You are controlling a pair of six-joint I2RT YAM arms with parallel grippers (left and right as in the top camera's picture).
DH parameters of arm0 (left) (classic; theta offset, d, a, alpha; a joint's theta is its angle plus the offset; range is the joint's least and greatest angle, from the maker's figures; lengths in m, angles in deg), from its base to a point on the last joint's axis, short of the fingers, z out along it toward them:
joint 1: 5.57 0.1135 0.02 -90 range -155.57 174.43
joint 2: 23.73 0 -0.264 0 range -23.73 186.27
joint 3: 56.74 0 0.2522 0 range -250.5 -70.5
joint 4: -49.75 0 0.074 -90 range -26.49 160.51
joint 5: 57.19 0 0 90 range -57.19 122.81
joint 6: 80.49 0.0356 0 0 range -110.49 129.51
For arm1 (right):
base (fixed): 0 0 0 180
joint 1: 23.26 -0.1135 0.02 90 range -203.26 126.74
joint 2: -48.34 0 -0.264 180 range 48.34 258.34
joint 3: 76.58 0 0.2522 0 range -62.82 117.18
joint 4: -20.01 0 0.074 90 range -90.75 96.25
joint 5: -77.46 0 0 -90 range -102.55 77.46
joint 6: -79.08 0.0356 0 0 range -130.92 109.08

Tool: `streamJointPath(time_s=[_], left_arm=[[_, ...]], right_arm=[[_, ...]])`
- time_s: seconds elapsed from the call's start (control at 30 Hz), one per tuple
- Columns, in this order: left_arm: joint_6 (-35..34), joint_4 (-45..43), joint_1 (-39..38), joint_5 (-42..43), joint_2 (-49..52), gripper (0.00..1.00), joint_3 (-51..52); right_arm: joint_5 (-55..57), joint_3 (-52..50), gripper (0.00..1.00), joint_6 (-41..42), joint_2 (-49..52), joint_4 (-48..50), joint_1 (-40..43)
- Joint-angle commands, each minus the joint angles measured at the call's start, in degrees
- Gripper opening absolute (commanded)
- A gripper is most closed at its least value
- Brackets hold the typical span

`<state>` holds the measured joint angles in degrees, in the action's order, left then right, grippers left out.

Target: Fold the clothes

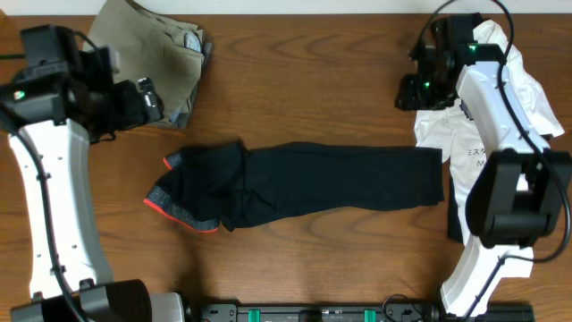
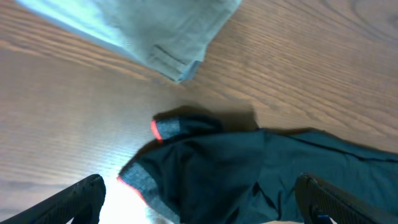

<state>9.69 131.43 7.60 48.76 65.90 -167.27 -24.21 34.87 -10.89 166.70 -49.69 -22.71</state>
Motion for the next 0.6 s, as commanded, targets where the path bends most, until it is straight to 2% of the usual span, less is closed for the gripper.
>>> streamJointPath(time_s=[0.0, 0.57], left_arm=[[0.4, -0.4, -1.7, 0.0, 1.2, 0.98, 0.0], [0.6, -3.5, -9.0, 0.0, 4.4, 0.98, 0.2]], right_arm=[[0.7, -0.7, 0.44, 0.8, 2.8, 0.1, 3.4], [2.4, -0.7, 0.45, 0.3, 11.8, 8.5, 15.1]])
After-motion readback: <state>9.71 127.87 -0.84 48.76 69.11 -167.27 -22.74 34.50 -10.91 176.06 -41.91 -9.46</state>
